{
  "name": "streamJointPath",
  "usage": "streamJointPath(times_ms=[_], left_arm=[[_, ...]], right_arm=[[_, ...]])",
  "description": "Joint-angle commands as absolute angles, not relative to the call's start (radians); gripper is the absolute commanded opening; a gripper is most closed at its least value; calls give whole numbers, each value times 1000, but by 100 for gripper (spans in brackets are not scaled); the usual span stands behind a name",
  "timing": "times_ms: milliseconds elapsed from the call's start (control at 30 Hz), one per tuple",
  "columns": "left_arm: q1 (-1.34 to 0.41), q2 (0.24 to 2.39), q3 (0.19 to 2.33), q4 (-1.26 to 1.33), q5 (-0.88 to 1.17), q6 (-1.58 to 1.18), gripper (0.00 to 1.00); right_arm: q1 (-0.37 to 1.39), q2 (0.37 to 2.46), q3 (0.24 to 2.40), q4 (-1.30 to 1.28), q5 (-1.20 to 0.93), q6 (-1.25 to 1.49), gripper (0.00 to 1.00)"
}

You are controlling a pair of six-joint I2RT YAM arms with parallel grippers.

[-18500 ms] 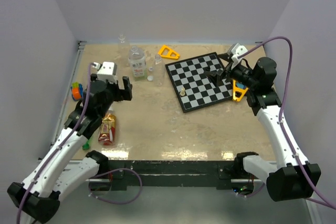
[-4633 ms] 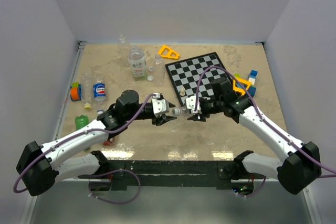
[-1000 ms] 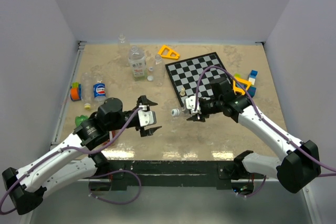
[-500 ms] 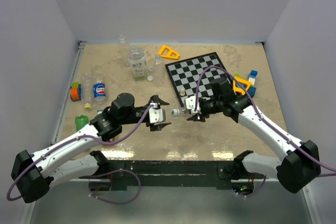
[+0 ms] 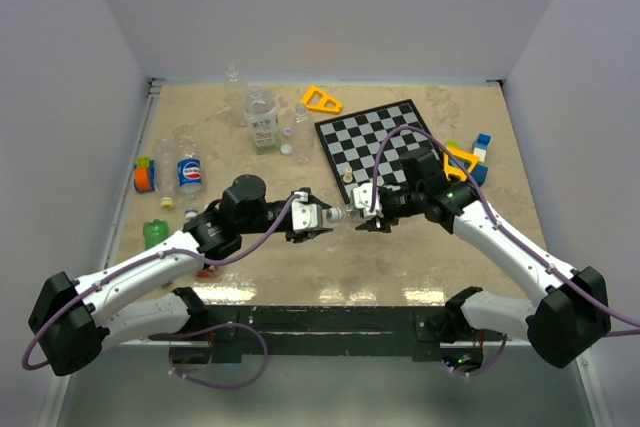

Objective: Unscrew the bottle caps
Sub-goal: Unscrew the bottle cap from the plastic bottle.

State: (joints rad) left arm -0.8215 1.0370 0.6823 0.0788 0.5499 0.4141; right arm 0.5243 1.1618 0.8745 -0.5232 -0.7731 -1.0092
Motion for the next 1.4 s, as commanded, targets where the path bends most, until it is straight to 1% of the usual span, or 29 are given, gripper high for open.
streamJointPath(times_ms=[0, 133, 233, 533, 667, 767, 900, 967, 1033, 1200, 1367], left_arm=[[-828, 1039, 710, 159, 594, 388, 52], [-828, 1038, 710, 169, 592, 380, 52], [-828, 1042, 712, 170, 592, 377, 47], [-830, 1071, 736, 143, 569, 324, 22], [-830, 1069, 764, 111, 520, 169, 1], [-827, 1040, 772, 112, 493, -82, 0], [-827, 991, 744, 109, 324, -548, 0], [-825, 971, 747, 25, 223, -722, 0], [-825, 950, 747, -38, 175, -828, 0], [-825, 914, 730, 49, 212, -922, 0], [-827, 923, 739, 41, 207, -871, 0]], right_arm=[[526, 1167, 871, -529, -784, -1020, 16], [526, 1169, 871, -529, -785, -1019, 16], [526, 1169, 871, -529, -785, -1019, 16], [526, 1167, 871, -532, -785, -1019, 16], [525, 1166, 871, -531, -784, -1020, 16], [525, 1167, 871, -531, -782, -1019, 16], [526, 1167, 871, -531, -781, -1022, 16], [526, 1167, 871, -532, -782, -1020, 16], [526, 1166, 871, -532, -787, -1020, 16], [526, 1166, 873, -534, -787, -1020, 15], [526, 1164, 871, -534, -785, -1019, 15]])
